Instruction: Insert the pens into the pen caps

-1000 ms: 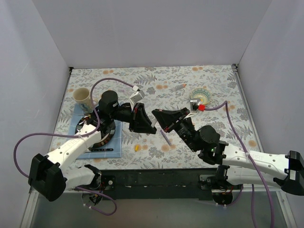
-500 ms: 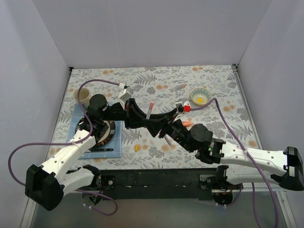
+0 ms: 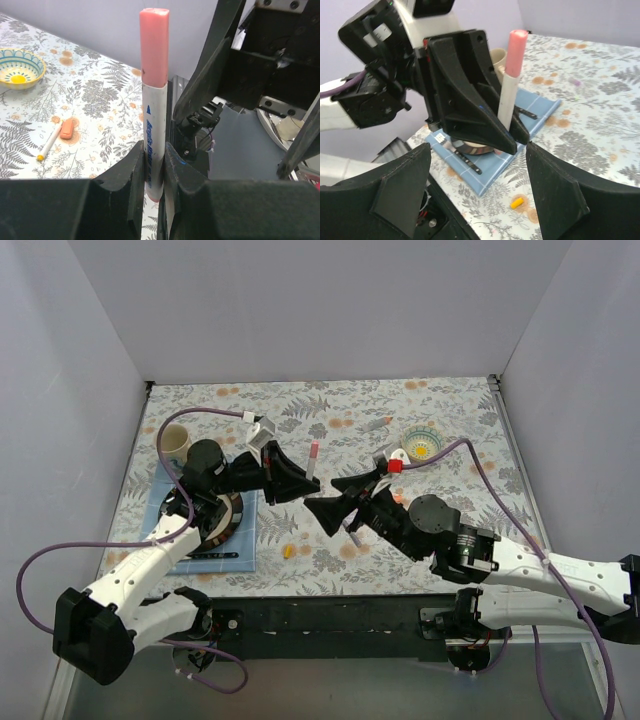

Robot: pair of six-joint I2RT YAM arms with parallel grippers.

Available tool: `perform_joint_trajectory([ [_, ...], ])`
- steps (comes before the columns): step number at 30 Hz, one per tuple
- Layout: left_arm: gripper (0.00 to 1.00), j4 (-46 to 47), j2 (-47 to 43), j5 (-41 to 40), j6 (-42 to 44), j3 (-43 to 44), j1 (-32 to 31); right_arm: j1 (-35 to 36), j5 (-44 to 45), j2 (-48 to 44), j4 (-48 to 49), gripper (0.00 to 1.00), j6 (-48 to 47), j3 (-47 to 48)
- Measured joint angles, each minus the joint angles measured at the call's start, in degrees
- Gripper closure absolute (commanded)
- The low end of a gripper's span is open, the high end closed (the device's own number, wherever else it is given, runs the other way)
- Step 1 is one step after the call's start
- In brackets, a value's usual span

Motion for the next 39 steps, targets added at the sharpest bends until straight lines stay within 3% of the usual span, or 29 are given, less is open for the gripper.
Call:
perform_joint_trajectory([
  [8, 1.0, -5.79, 3.15, -10.27, -2.6, -0.52, 0.04, -0.11, 7.32, -5.57, -10.88, 0.19, -1.01, 3.17],
  [13, 1.0, -6.86, 2.27, -12.17, -5.86, -8.33, -1.73, -0.5, 9.94, -10.32, -13.0, 0.19, -1.95, 2.05],
  [19, 1.0, -8.28, -0.15, -14.43, -7.98, -9.97, -3.37, -6.88, 7.04, -4.66, -20.0, 0.21, -3.08, 9.46],
  [23, 1.0, -13.25, 7.76, -22.29, -10.21, -7.13, -3.39, -14.78, -0.17, -1.11, -21.62, 0.21, -2.25, 10.49],
  [27, 1.0, -17.11, 19.21, -28.11, -13.62, -6.14, -3.43, -16.09, -5.07, -2.95, -22.53, 0.21, -0.94, 7.21],
  [34, 0.85, -21.92, 27.78, -35.95, -18.16, -6.08, -6.91, -16.15, -7.87, -6.43, -23.98, 0.21, 0.68, 3.91],
  [35, 0.79, -22.6, 28.06, -37.16, -18.8, -5.99, -7.56, -16.15, -8.02, -7.08, -24.09, 0.21, 0.79, 3.43],
  [39, 0.77, -25.31, 29.18, -41.05, -21.09, -4.79, -10.27, -16.15, -8.0, -9.33, -24.52, 0.21, 1.14, 1.92],
])
